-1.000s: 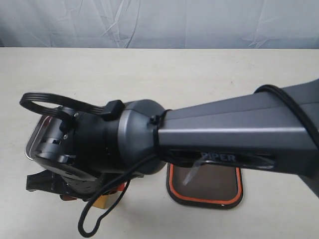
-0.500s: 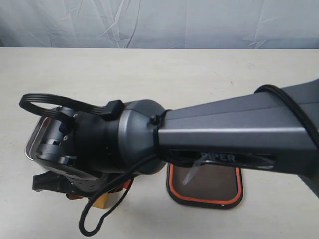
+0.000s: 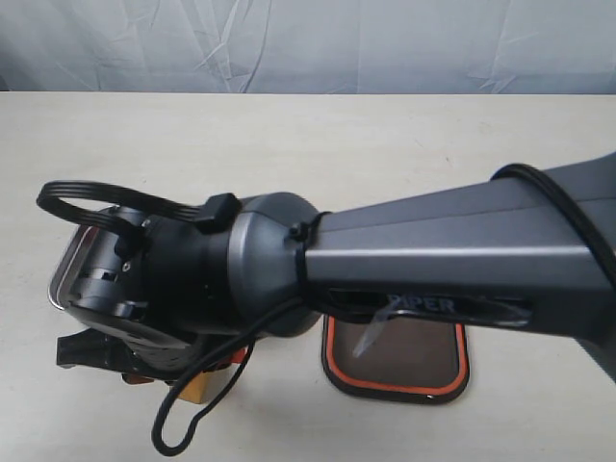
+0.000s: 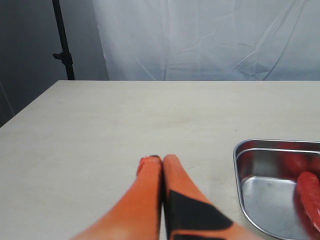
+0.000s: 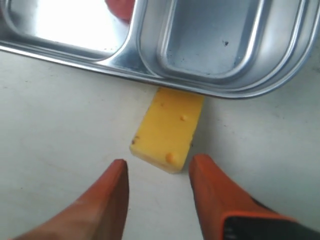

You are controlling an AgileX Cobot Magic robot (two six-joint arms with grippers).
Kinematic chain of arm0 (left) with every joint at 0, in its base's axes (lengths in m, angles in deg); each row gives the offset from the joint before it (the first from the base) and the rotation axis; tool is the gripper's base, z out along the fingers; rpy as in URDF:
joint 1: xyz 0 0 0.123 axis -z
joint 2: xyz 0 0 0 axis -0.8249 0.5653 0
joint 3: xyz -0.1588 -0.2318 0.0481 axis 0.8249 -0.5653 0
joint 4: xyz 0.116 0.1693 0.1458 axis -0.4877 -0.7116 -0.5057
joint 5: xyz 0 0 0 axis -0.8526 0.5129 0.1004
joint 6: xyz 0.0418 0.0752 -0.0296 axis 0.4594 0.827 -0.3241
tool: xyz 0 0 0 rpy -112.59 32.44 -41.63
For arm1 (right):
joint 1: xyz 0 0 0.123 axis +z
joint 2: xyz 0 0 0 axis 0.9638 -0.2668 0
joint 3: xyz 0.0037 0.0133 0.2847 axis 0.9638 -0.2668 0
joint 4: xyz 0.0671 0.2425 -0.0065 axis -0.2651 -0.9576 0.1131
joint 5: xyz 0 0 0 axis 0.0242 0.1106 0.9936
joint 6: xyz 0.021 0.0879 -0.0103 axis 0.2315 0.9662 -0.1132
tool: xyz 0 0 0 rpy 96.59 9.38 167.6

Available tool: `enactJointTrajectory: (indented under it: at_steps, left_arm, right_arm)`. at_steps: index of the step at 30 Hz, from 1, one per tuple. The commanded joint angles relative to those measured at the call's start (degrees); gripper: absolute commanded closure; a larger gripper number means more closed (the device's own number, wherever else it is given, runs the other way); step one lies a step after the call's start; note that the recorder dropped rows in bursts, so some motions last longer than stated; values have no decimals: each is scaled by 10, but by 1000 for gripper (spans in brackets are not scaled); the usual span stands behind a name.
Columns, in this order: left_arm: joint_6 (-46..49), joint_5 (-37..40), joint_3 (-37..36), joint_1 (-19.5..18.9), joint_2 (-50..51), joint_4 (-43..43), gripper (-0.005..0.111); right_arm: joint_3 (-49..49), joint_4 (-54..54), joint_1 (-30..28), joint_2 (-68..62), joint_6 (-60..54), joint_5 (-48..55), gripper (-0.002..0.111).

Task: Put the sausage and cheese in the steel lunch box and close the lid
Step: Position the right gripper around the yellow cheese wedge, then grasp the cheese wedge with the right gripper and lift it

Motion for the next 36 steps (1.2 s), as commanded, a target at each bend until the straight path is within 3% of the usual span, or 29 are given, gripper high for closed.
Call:
enactJointTrajectory:
  at_steps: [1, 21, 23, 26, 28, 36]
  left_arm:
    - [0, -1, -3, 3, -3, 0, 107]
    - [0, -1, -3, 3, -3, 0, 107]
    - [0, -1, -3, 3, -3, 0, 107]
    - [0, -1, -3, 3, -3, 0, 107]
    - [0, -1, -3, 3, -3, 0, 107]
    - [0, -1, -3, 3, -3, 0, 107]
  right_arm:
    - [-2, 6, 0, 7, -2, 1, 67]
    - [-2, -19, 0, 7, -51, 20, 71]
    - [-2, -37, -2, 7, -81, 37, 63]
    - [-2, -46, -3, 7, -89, 66, 39]
    - [-2, -47, -3, 7, -90, 60, 28]
    - [-2, -48, -3, 3, -79, -51, 27]
